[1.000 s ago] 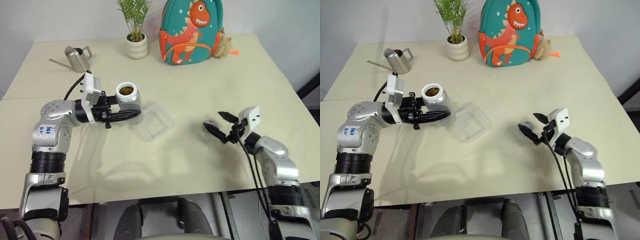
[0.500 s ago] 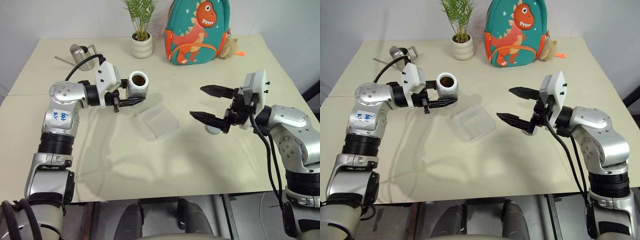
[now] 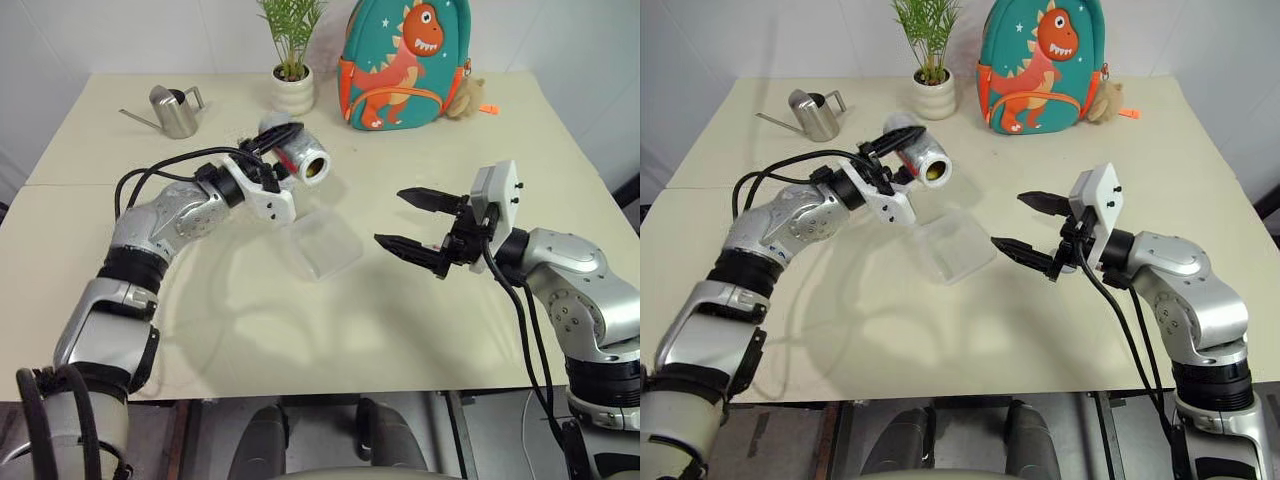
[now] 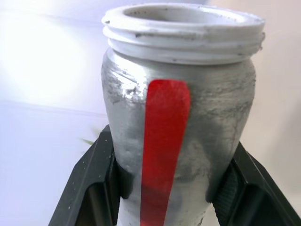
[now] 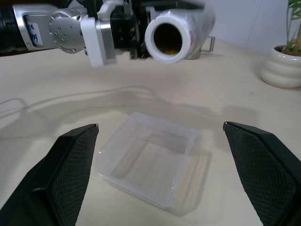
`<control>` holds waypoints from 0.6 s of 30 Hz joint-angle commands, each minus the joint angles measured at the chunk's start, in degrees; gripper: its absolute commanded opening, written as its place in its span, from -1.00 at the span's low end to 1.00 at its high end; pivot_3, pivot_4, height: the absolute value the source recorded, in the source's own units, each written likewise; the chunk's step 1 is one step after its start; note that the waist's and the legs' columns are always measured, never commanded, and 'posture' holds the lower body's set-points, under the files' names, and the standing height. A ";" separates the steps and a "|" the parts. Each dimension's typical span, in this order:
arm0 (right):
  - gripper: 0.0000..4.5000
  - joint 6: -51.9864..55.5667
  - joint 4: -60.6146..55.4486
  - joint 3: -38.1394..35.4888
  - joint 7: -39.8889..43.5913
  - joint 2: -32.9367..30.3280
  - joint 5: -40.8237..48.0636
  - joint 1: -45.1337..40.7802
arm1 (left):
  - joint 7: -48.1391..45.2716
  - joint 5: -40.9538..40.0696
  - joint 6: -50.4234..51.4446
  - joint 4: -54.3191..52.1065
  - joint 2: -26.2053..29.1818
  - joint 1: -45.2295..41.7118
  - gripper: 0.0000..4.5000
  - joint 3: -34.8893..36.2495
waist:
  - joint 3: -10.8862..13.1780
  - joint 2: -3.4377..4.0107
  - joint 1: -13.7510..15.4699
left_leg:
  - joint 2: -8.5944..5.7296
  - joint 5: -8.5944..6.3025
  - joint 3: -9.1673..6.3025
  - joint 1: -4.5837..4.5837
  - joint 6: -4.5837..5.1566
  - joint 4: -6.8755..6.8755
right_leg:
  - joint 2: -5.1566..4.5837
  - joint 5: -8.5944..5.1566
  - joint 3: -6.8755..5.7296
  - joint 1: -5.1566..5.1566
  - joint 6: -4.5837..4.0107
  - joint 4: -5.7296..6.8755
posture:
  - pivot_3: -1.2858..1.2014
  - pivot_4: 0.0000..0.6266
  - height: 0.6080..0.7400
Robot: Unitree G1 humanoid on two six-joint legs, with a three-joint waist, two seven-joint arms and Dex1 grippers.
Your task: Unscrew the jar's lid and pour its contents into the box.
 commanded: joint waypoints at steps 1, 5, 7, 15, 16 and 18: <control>0.99 -0.04 -3.27 -0.99 -1.26 0.51 1.23 0.39 | 23.10 16.63 8.31 2.48 0.30 -4.45 -0.11 -10.55 | 0.00 0.00 -0.01 | 0.00 0.00 0.01 0.01 0.00 -0.01 | 0.00 0.00 0.00 0.00 0.00 -0.01 | 0.03 -0.52 1.00; 0.99 0.32 -4.44 -1.10 -2.28 0.89 1.38 1.48 | 36.24 25.64 17.37 8.49 -0.96 -8.78 -0.11 -19.29 | 0.00 -0.01 -0.14 | 0.00 -0.01 0.02 -0.02 0.01 -0.06 | 0.01 0.00 0.01 -0.06 0.01 -0.01 | 0.03 -0.52 1.00; 0.99 0.46 -4.94 -1.22 -2.75 1.00 1.55 1.99 | 39.27 27.14 19.91 11.41 -1.66 -10.33 -0.11 -21.77 | 0.00 -0.01 -0.18 | 0.00 -0.01 0.02 -0.07 0.01 -0.07 | 0.02 -0.01 0.01 -0.13 0.00 -0.01 | 0.03 -0.52 1.00; 0.99 0.44 -6.05 -1.28 -4.56 2.09 1.94 3.47 | 48.61 30.96 30.33 16.84 -3.76 -12.69 -0.11 -28.88 | 0.00 -0.03 -0.14 | -0.01 -0.01 0.03 -0.12 0.00 -0.06 | 0.01 -0.01 0.01 -0.16 0.00 -0.01 | 0.03 -0.52 1.00; 0.99 0.40 -6.04 -1.25 -4.64 2.20 1.91 3.49 | 49.53 31.14 31.67 17.13 -3.94 -12.71 -0.11 -29.31 | 0.00 -0.03 -0.14 | 0.00 -0.01 0.03 -0.11 -0.01 -0.05 | 0.01 -0.01 0.01 -0.16 0.00 0.00 | 0.03 -0.52 1.00; 0.99 0.31 -5.90 -1.21 -4.77 2.44 1.91 3.43 | 51.55 31.34 35.37 17.41 -4.32 -12.48 -0.11 -29.93 | 0.00 -0.03 -0.14 | 0.00 0.00 0.03 -0.11 -0.02 -0.06 | 0.01 -0.01 0.01 -0.16 0.00 0.01 | 0.03 -0.52 1.00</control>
